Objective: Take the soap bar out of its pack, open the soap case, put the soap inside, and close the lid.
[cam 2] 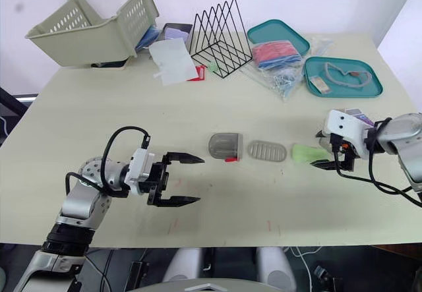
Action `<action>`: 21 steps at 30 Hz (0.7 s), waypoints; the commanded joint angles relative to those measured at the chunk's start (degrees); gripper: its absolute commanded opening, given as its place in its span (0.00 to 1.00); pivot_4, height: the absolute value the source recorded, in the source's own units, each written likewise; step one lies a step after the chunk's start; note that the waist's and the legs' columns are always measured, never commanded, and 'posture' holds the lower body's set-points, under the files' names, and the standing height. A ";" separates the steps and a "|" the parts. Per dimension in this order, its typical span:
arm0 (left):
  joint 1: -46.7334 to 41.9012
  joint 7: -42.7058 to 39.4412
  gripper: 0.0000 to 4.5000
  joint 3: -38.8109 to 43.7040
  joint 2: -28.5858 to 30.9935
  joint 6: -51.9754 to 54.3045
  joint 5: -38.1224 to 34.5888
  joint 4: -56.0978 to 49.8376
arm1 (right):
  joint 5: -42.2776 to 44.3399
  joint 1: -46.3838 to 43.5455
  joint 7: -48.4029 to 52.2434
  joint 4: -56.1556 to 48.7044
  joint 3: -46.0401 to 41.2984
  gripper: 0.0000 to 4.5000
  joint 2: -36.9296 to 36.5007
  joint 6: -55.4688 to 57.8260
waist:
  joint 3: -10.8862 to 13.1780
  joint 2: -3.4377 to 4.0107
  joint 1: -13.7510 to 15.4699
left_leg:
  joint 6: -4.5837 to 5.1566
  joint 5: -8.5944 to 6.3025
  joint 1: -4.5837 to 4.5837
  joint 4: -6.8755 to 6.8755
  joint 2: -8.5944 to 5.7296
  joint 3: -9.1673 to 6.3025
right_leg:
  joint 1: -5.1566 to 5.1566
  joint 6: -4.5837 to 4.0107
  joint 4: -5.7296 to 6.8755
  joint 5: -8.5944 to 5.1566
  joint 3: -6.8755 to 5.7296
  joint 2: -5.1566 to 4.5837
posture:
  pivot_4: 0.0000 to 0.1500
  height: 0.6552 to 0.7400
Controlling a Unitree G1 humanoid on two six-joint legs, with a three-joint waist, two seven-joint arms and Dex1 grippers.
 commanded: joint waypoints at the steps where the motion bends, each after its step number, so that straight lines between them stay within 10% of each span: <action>1: 0.50 0.79 1.00 -0.40 -0.19 -1.12 -0.79 -2.77 | -1.31 -2.99 1.69 1.46 1.40 1.00 0.85 2.07 | 0.00 0.00 -0.03 | 0.00 0.00 0.00 0.00 0.00 0.00 | 0.00 0.00 0.00 0.00 0.00 0.00 | 1.00 1.00; 21: 1.85 3.16 1.00 -1.86 -0.32 -1.50 -1.12 -5.36 | -7.85 -8.09 3.99 9.79 6.44 1.00 6.24 1.09 | 0.00 0.00 -0.06 | 0.00 0.00 0.01 0.01 0.00 0.00 | 0.00 0.00 0.01 0.01 -0.01 0.00 | 1.00 1.00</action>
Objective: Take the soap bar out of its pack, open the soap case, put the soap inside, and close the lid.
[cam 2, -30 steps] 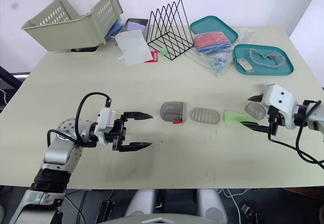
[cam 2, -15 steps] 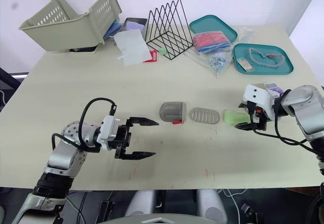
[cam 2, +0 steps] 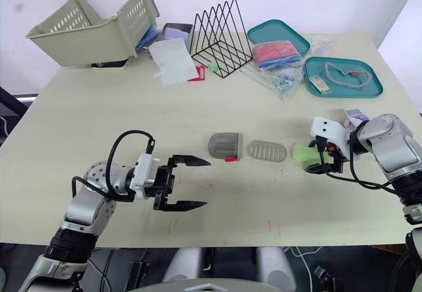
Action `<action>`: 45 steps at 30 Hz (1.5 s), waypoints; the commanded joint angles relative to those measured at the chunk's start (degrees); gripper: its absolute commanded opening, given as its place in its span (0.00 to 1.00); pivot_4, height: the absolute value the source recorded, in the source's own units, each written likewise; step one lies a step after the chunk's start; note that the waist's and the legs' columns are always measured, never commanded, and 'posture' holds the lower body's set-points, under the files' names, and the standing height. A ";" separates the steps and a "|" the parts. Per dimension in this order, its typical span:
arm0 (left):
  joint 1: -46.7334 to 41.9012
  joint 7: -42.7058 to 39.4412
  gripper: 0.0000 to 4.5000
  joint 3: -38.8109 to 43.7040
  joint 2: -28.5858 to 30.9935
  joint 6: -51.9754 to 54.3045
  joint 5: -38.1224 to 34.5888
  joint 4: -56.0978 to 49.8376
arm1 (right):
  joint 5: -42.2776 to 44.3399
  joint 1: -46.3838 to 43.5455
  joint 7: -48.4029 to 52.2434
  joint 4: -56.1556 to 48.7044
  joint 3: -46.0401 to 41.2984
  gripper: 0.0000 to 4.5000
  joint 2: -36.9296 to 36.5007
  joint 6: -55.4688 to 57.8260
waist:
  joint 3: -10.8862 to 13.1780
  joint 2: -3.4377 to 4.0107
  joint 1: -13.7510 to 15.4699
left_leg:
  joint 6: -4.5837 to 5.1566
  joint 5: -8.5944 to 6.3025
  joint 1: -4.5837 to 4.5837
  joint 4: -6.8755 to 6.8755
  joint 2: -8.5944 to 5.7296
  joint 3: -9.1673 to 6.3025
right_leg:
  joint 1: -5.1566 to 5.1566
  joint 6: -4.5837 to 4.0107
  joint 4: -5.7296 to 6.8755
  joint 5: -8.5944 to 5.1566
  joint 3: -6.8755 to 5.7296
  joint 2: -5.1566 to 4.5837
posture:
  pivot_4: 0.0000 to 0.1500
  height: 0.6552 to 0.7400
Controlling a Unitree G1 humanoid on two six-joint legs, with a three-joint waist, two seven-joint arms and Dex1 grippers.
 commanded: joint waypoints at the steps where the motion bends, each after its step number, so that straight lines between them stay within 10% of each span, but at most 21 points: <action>1: 0.04 0.05 1.00 0.20 0.47 -0.51 -1.12 -1.65 | -1.07 -1.52 0.22 0.45 -0.52 1.00 0.09 -1.57 | 0.00 0.00 -0.02 | 0.00 0.00 0.01 0.00 0.00 0.00 | 0.00 0.00 0.01 0.00 0.00 0.00 | 1.00 1.00; 6: 0.19 0.11 1.00 0.15 0.59 -0.62 -0.90 -1.61 | -1.79 -1.52 0.34 0.31 -0.68 1.00 0.97 -1.96 | 0.00 0.00 -0.06 | 0.00 0.00 0.01 0.00 0.00 0.01 | 0.00 0.00 0.00 0.00 0.00 0.00 | 1.00 1.00; 14: 0.81 0.65 1.00 0.00 0.53 -0.62 -0.80 -2.19 | -3.18 -0.35 0.99 -0.85 -0.35 0.36 0.65 -3.54 | 0.00 0.00 -0.04 | 0.00 0.00 0.01 -0.01 0.00 0.00 | 0.00 0.00 -0.01 0.00 0.00 0.00 | 1.00 1.00; 45: 1.22 7.46 1.00 1.35 0.67 4.40 -2.43 -2.92 | -4.59 -11.62 -2.73 -13.64 9.09 0.36 12.66 15.54 | 0.03 0.04 -0.10 | -0.01 0.00 -0.12 -0.02 -0.02 -0.13 | -0.08 -0.02 0.00 0.00 -0.15 -0.03 | 1.00 1.00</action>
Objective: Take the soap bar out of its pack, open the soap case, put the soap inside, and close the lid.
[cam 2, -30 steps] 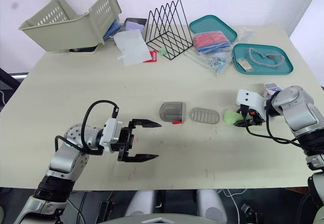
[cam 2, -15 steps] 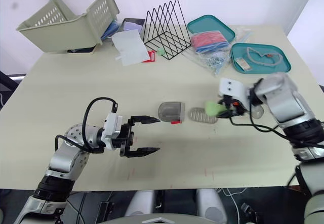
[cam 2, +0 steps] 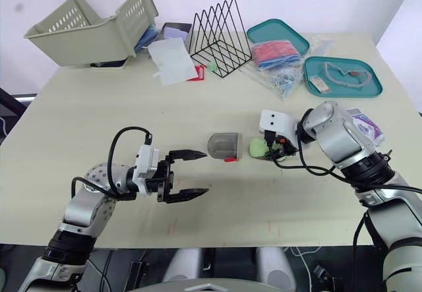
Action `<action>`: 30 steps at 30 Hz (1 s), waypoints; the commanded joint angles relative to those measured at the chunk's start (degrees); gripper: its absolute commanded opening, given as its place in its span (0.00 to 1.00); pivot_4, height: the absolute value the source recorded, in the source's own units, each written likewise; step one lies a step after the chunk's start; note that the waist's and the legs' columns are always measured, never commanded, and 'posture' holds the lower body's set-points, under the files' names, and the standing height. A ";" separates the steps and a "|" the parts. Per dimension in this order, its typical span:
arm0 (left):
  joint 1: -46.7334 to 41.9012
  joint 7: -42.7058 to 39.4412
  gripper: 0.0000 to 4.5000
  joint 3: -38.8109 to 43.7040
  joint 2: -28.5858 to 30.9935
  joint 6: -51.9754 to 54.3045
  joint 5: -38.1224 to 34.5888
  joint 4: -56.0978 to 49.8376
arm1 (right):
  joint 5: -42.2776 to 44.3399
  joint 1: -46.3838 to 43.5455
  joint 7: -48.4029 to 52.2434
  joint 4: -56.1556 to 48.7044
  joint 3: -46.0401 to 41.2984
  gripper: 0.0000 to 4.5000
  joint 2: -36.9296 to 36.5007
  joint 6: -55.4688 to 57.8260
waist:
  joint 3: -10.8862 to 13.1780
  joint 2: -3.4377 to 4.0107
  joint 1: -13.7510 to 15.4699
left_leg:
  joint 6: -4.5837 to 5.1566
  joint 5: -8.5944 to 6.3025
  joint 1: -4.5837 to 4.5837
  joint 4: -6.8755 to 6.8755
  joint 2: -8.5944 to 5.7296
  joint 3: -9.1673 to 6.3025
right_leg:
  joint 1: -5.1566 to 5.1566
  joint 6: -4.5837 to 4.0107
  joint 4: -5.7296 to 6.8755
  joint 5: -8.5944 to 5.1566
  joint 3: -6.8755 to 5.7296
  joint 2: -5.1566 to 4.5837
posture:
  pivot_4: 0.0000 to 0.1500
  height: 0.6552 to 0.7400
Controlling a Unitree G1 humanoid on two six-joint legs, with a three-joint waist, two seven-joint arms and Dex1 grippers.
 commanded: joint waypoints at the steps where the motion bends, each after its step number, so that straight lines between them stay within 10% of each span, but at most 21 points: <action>1: 0.35 -0.05 1.00 0.70 0.45 -0.98 -0.41 -2.78 | 0.15 -1.37 -0.09 -1.50 -0.46 0.36 -0.23 0.40 | 0.00 0.00 -0.01 | 0.00 0.00 0.00 0.00 0.00 0.01 | 0.00 0.00 0.00 0.00 0.00 0.00 | 1.00 1.00; 7: 0.87 -0.09 1.00 0.57 0.60 -1.14 -0.33 -3.10 | 0.28 -1.49 -0.38 -1.13 -0.42 0.36 0.39 0.66 | 0.00 0.00 0.02 | 0.00 0.00 -0.02 0.00 0.00 0.00 | 0.00 0.00 -0.02 0.00 0.00 0.00 | 1.00 1.00; 8: 0.94 -0.08 1.00 0.57 0.63 -1.11 -0.35 -3.17 | 0.28 -1.49 -0.58 -1.07 -0.62 0.59 0.50 0.40 | 0.00 0.00 0.02 | 0.00 0.00 -0.02 -0.01 0.00 0.00 | 0.00 0.00 -0.02 0.00 0.00 0.00 | 1.00 1.00; 12: 0.90 -0.15 1.00 0.56 0.66 -1.10 -0.30 -2.98 | 1.90 -1.70 0.34 -1.66 -1.51 0.99 0.50 2.21 | 0.00 0.00 0.02 | 0.00 0.00 -0.01 0.00 0.00 0.00 | 0.00 0.00 -0.02 0.00 0.00 0.00 | 1.00 1.00; 20: 0.76 -0.46 1.00 0.53 0.80 -1.35 -0.15 -2.65 | 8.79 1.42 -0.12 -4.57 -10.70 0.99 -1.17 0.21 | 0.00 0.00 0.09 | 0.00 0.00 -0.02 -0.01 0.00 0.00 | 0.00 0.00 -0.03 0.00 0.00 -0.01 | 1.00 1.00; 30: -1.65 -1.00 1.00 0.84 1.62 -2.68 0.57 0.22 | 26.64 35.65 -5.66 -12.66 -41.56 0.99 6.45 -23.96 | 0.00 -0.04 0.64 | 0.00 0.00 -0.04 -0.09 -0.05 -0.17 | 0.08 0.00 -0.06 -0.01 -0.06 0.04 | 1.00 1.00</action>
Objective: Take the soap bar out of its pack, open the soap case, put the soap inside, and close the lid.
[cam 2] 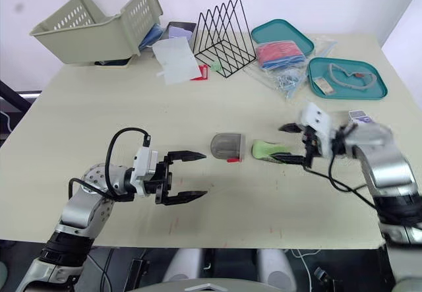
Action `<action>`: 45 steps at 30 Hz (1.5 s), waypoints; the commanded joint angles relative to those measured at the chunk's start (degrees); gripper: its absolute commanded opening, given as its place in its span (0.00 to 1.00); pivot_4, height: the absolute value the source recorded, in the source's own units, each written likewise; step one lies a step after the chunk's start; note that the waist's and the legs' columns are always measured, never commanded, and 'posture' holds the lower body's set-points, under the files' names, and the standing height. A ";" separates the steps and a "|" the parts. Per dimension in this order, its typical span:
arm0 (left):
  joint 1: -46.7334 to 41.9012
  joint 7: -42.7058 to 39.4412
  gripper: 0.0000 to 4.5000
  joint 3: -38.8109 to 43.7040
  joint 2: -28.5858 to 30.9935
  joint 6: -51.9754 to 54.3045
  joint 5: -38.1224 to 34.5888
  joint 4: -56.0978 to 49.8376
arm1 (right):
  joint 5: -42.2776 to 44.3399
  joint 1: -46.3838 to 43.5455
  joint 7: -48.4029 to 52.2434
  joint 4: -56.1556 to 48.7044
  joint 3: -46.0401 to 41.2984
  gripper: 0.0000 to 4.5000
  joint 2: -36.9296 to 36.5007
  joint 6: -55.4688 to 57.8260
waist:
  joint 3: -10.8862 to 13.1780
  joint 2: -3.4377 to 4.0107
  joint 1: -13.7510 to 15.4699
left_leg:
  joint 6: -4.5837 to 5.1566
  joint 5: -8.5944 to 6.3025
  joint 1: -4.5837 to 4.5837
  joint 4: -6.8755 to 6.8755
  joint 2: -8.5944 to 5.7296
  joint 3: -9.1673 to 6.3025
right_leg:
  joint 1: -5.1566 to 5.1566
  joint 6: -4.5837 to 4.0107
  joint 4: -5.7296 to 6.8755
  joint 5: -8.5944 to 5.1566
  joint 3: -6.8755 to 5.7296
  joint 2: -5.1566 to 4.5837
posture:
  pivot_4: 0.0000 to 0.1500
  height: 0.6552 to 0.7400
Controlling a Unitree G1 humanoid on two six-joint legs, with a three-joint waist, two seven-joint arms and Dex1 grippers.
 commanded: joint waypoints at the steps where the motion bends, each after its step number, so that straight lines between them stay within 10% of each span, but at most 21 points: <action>1: -1.99 -0.65 1.00 0.93 0.48 -1.28 0.35 1.08 | 6.34 10.58 -0.11 -5.44 -8.35 0.99 4.33 -11.41 | 0.00 0.00 -0.12 | 0.00 0.00 0.01 0.01 0.01 -0.03 | 0.01 0.00 0.01 0.00 -0.01 0.03 | 1.00 1.00; 11: -14.94 -4.81 1.00 -1.32 0.76 -8.10 6.64 14.26 | 3.85 30.49 1.96 -0.58 -6.66 0.99 10.18 -35.17 | 0.01 0.02 -0.66 | -0.01 0.02 0.42 0.09 0.07 0.26 | 0.18 0.07 0.10 -0.18 0.19 0.07 | 1.00 1.00; 25: -38.60 -13.73 1.00 -10.70 -4.42 -14.92 18.19 39.09 | 5.15 31.23 -2.10 1.66 -5.32 0.99 9.45 -38.97 | 0.02 0.00 -0.46 | 0.00 0.01 0.47 -0.01 0.06 0.39 | 0.24 0.21 0.02 -0.10 0.36 0.12 | 1.00 1.00; 45: -43.36 -8.16 1.00 -12.79 -9.60 -15.43 25.70 49.59 | 6.32 32.94 -3.88 1.41 -5.19 0.99 6.93 -39.30 | 0.03 -0.01 -0.57 | 0.00 0.01 0.30 0.01 0.05 0.36 | 0.09 0.23 0.06 -0.08 0.40 0.14 | 1.00 1.00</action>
